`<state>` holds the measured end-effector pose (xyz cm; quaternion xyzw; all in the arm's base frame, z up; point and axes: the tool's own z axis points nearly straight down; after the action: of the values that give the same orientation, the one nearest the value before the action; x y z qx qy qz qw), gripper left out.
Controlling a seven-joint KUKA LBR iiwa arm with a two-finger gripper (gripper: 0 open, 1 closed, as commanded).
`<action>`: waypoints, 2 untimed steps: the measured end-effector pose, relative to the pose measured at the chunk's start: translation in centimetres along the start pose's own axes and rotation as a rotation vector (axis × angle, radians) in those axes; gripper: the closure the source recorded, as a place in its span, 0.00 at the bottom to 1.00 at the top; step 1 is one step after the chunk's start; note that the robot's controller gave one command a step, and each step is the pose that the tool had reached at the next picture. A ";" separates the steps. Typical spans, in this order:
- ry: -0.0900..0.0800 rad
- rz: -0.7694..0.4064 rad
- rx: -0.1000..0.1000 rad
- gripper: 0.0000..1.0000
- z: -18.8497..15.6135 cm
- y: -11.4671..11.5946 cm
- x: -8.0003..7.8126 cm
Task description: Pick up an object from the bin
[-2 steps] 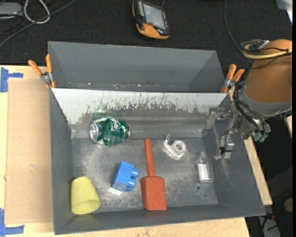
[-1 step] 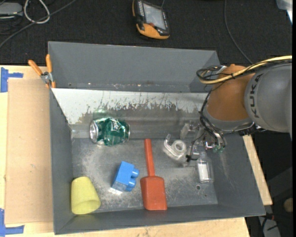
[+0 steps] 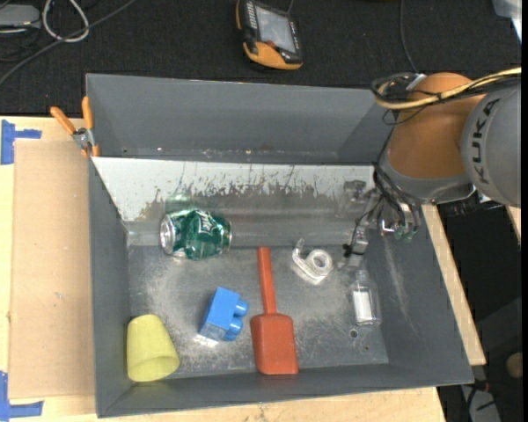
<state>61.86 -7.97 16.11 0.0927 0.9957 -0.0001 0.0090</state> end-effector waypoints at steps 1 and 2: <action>0.027 -0.018 -0.002 0.00 6.2 2.1 3.0; 0.005 0.261 0.001 0.00 9.2 1.4 2.0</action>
Offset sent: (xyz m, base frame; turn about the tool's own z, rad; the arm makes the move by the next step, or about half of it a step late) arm -0.0153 0.0169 -0.0911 0.2612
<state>60.29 -6.28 6.89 0.2215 0.9751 0.0007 0.0065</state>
